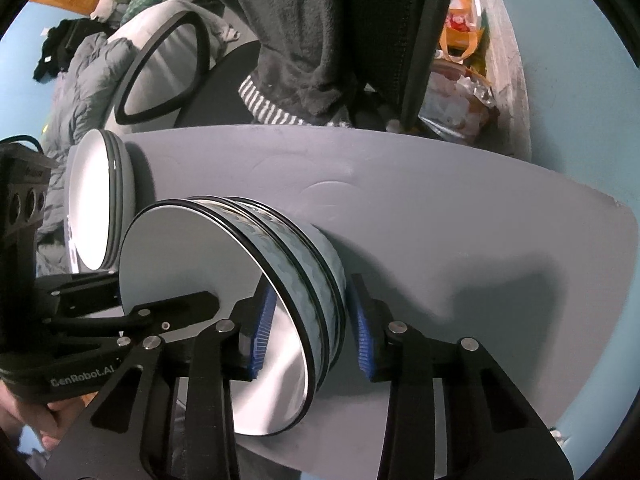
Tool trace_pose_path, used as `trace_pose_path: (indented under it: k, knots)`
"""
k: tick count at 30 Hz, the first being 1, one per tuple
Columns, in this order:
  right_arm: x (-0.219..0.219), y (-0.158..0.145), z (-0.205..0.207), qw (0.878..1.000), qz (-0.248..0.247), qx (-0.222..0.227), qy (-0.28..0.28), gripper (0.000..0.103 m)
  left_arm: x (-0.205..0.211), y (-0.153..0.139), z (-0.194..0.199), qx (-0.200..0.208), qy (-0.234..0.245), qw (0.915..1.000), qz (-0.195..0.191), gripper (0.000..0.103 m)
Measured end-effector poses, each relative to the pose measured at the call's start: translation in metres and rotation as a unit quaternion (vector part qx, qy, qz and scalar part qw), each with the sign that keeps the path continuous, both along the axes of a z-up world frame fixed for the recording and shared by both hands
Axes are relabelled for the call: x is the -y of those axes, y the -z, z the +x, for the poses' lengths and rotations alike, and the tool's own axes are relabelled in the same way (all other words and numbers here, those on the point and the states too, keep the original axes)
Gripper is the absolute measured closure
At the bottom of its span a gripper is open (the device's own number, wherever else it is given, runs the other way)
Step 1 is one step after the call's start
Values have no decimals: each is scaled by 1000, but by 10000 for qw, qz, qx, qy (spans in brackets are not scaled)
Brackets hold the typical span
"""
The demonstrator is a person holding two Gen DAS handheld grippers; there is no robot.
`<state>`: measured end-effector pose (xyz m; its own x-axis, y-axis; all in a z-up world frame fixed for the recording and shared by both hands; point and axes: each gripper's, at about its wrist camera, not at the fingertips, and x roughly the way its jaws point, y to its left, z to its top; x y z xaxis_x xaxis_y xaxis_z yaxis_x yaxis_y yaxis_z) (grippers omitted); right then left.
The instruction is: Organize plates and bowls
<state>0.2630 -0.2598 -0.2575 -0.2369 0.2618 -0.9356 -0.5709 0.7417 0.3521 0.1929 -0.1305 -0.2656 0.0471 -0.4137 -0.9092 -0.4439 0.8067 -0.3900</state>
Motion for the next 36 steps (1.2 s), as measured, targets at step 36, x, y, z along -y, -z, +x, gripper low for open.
trace_pose_path:
  k: [36]
  knots:
    - [-90,7,-177,9997,-148,-133,127,84,-99,-6,-199,11,352,9947,969,78]
